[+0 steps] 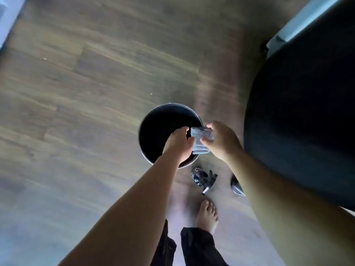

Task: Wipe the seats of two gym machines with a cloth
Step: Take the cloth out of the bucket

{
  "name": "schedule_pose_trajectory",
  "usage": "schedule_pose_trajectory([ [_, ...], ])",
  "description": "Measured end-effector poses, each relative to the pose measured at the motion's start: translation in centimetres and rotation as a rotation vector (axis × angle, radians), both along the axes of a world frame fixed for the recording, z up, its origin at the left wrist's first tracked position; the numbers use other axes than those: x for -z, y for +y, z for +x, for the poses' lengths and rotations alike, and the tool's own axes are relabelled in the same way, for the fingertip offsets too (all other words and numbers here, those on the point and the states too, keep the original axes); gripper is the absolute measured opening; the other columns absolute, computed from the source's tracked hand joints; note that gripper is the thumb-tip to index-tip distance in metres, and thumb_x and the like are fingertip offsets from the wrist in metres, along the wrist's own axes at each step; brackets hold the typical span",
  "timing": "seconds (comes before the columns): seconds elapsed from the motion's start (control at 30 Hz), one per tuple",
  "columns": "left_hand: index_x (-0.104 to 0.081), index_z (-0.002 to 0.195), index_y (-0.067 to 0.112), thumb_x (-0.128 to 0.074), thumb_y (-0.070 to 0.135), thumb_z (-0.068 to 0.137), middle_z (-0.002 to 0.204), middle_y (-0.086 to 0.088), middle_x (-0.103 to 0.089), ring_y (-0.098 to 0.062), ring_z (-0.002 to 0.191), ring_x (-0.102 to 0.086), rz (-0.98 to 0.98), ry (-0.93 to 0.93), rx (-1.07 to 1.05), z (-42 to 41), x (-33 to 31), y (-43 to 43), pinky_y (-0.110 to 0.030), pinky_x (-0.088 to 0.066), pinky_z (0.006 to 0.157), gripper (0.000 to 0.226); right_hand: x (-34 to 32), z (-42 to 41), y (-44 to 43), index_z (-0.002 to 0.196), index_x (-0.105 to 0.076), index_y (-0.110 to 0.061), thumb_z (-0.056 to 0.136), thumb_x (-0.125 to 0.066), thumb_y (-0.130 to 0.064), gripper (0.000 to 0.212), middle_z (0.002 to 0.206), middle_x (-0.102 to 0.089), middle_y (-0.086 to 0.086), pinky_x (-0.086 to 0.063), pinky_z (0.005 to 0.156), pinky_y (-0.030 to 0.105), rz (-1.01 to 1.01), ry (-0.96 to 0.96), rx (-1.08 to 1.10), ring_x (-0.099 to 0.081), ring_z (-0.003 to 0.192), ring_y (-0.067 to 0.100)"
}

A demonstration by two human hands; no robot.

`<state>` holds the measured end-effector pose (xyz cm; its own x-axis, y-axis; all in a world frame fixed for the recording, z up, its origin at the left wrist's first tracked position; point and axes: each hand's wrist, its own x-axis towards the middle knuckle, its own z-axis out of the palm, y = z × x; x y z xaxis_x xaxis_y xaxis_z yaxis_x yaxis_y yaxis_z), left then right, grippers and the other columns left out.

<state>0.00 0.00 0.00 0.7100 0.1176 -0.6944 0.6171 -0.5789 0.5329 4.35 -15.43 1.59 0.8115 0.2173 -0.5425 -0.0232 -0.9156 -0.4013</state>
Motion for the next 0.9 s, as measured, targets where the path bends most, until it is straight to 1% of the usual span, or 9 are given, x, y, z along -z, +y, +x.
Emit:
schedule_pose_trajectory([
  [0.13, -0.061, 0.129, 0.021, -0.046, 0.036, 0.096, 0.127, -0.011, -0.068, -0.033, 0.115, -0.063, -0.147, 0.131, -0.104, 1.1, 1.5, -0.8, -0.044, -0.05, 0.1, 0.04, 1.6, -0.6, -0.1, 0.134, -0.055, -0.018, 0.084, -0.071, -0.034, 0.055, 0.133, -0.061, 0.004, -0.048, 0.098, 0.035, 0.058, 0.012, 0.041, -0.059, 0.121, 0.025],
  [0.27, -0.068, 0.127, 0.019, -0.056, 0.039, 0.085, 0.122, -0.007, -0.072, -0.028, 0.114, -0.066, -0.278, 0.19, -0.261, 1.3, 2.6, -0.7, -0.04, -0.05, 0.1, 0.048, 2.1, -0.7, -0.1, 0.138, -0.05, -0.019, 0.084, -0.071, -0.04, 0.062, 0.133, -0.059, 0.004, -0.046, 0.098, 0.034, 0.078, 0.047, 0.023, -0.057, 0.12, 0.026],
  [0.33, -0.074, 0.11, 0.018, -0.06, 0.046, 0.07, 0.109, -0.007, -0.077, -0.028, 0.105, -0.071, -0.308, 0.19, -0.313, 1.2, 3.2, -0.3, -0.045, -0.055, 0.099, 0.051, 2.0, -0.5, 0.0, 0.14, -0.048, -0.017, 0.085, -0.073, -0.039, 0.064, 0.136, -0.057, 0.006, -0.045, 0.099, 0.034, 0.077, 0.062, 0.012, -0.056, 0.123, 0.026],
  [0.4, -0.075, 0.089, 0.015, -0.063, 0.044, 0.064, 0.091, -0.007, -0.076, -0.026, 0.088, -0.069, -0.337, 0.205, -0.356, 0.9, 3.7, 0.0, -0.044, -0.054, 0.089, 0.04, 1.7, -0.4, 0.0, 0.143, -0.045, -0.018, 0.084, -0.074, -0.039, 0.069, 0.14, -0.053, 0.006, -0.046, 0.102, 0.036, 0.074, 0.037, -0.015, -0.054, 0.127, 0.026],
  [0.47, -0.072, 0.081, 0.009, -0.07, 0.04, 0.058, 0.081, -0.01, -0.07, -0.025, 0.08, -0.064, -0.393, 0.22, -0.431, 0.9, 3.1, 0.4, -0.044, -0.051, 0.081, 0.039, 1.3, -0.4, -0.2, 0.146, -0.042, -0.019, 0.083, -0.075, -0.037, 0.074, 0.142, -0.051, 0.007, -0.046, 0.102, 0.038, 0.076, -0.066, -0.083, -0.05, 0.13, 0.028],
  [0.63, -0.066, 0.111, -0.011, -0.07, 0.011, 0.087, 0.098, -0.018, -0.066, -0.029, 0.095, -0.068, -0.615, 0.197, -0.509, 0.8, -1.0, 0.6, -0.054, -0.057, 0.095, 0.032, -0.9, -0.6, 0.0, 0.153, -0.039, -0.021, 0.074, -0.078, -0.042, 0.091, 0.157, -0.041, 0.007, -0.044, 0.113, 0.043, 0.182, -0.152, -0.385, -0.043, 0.142, 0.028],
  [0.73, -0.07, 0.114, -0.004, -0.072, 0.012, 0.088, 0.104, -0.016, -0.073, -0.031, 0.105, -0.072, -0.751, 0.225, -0.539, 0.5, -4.2, 0.7, -0.049, -0.055, 0.097, 0.03, -3.3, -1.2, 0.4, 0.15, -0.046, -0.017, 0.074, -0.075, -0.048, 0.088, 0.156, -0.045, 0.011, -0.047, 0.11, 0.045, 0.226, -0.19, -0.397, -0.049, 0.138, 0.031],
  [0.8, -0.072, 0.114, -0.001, -0.07, 0.008, 0.091, 0.101, -0.015, -0.074, -0.028, 0.1, -0.073, -0.789, 0.227, -0.56, 0.2, -7.4, 0.9, -0.045, -0.056, 0.093, 0.025, -6.0, -1.7, 0.3, 0.149, -0.048, -0.014, 0.078, -0.073, -0.051, 0.084, 0.151, -0.049, 0.012, -0.052, 0.105, 0.042, 0.241, -0.233, -0.37, -0.055, 0.13, 0.033],
  [0.9, -0.076, 0.105, 0.011, -0.069, 0.023, 0.09, 0.103, -0.008, -0.077, -0.02, 0.099, -0.072, -0.697, 0.231, -0.516, -0.3, -13.5, 1.2, -0.038, -0.055, 0.086, 0.021, -11.3, -2.5, 0.1, 0.145, -0.052, -0.012, 0.077, -0.082, -0.032, 0.078, 0.141, -0.057, 0.01, -0.056, 0.091, 0.04, 0.239, -0.281, -0.316, -0.061, 0.114, 0.033],
])
